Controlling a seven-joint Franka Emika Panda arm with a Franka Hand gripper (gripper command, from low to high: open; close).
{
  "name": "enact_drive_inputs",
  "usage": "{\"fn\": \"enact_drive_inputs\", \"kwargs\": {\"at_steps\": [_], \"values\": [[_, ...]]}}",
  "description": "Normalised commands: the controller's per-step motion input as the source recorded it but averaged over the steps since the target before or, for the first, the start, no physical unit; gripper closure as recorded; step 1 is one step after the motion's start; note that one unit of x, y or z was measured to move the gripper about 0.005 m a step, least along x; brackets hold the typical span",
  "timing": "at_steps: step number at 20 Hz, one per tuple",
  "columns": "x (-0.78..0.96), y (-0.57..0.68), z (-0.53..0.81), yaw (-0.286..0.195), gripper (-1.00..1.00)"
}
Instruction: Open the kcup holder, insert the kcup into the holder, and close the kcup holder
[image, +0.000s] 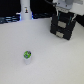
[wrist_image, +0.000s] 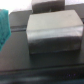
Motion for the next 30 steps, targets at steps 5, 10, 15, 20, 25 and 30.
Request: {"fn": "enact_drive_inputs", "kwargs": {"at_steps": [5, 10, 15, 20, 25, 30], "values": [[-0.35, -0.02, -0.35, 0.012, -1.00], [-0.37, 0.03, -0.24, 0.004, 1.00], [-0.17, 0.04, -0.04, -0.008, 1.00], [0.08, 0.00, 0.00, -0.011, 1.00], [0.15, -0.02, 0.01, -0.016, 1.00], [0.54, -0.12, 0.18, -0.025, 1.00]]}}
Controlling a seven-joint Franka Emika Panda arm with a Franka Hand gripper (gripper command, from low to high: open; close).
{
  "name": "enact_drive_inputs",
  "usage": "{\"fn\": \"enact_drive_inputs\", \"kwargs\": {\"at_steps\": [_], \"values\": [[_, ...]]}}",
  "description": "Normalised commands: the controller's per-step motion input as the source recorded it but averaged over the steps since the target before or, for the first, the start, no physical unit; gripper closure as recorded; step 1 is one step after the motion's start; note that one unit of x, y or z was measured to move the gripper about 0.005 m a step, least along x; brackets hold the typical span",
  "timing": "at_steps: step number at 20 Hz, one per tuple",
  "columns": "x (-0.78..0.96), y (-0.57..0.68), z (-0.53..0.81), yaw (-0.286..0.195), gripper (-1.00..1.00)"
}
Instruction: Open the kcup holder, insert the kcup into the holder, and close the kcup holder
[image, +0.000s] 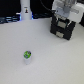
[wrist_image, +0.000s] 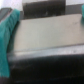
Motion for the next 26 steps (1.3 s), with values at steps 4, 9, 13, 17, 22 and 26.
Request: {"fn": "enact_drive_inputs", "kwargs": {"at_steps": [4, 9, 13, 17, 22, 26], "values": [[0.77, -0.19, 0.28, -0.033, 1.00], [0.83, -0.22, 0.15, -0.035, 1.00], [0.99, -0.23, 0.15, -0.040, 1.00], [0.99, -0.23, 0.17, -0.037, 1.00], [0.99, -0.24, 0.18, -0.039, 1.00], [0.98, -0.26, 0.19, -0.043, 1.00]]}}
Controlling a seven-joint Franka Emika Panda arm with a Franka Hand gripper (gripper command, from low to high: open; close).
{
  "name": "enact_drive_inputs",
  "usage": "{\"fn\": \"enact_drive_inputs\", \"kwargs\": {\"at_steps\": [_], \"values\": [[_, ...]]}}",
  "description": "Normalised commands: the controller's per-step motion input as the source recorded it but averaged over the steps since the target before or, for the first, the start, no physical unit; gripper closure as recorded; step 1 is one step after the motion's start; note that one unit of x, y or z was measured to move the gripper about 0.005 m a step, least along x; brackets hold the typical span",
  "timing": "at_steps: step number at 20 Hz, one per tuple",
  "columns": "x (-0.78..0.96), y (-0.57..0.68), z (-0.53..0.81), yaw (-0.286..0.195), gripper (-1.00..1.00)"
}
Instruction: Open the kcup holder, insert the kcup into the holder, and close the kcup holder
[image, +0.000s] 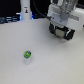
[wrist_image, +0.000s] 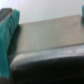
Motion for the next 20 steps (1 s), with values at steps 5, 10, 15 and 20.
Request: {"fn": "enact_drive_inputs", "kwargs": {"at_steps": [5, 10, 15, 20], "values": [[0.95, -0.28, 0.22, -0.051, 1.00], [0.91, -0.33, 0.25, -0.049, 1.00], [0.84, -0.35, 0.23, -0.050, 1.00], [0.53, -0.22, 0.20, -0.095, -1.00]]}}
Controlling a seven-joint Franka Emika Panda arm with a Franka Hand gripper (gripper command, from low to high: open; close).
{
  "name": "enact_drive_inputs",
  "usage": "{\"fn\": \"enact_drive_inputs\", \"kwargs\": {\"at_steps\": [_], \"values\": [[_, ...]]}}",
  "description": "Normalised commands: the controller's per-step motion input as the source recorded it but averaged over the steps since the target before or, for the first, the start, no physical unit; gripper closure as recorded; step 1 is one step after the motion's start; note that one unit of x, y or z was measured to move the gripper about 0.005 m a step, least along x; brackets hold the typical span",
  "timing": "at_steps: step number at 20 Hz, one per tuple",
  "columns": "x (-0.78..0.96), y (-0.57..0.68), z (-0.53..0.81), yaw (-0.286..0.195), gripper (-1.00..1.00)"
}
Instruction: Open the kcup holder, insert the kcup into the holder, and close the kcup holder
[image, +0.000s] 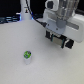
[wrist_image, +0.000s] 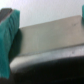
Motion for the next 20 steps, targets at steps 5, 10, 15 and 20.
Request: {"fn": "enact_drive_inputs", "kwargs": {"at_steps": [5, 10, 15, 20], "values": [[0.29, -0.22, 0.30, -0.124, -1.00], [0.22, -0.45, 0.33, -0.161, -1.00], [0.12, -0.63, 0.26, -0.207, -1.00], [0.08, -0.58, 0.19, -0.235, -1.00]]}}
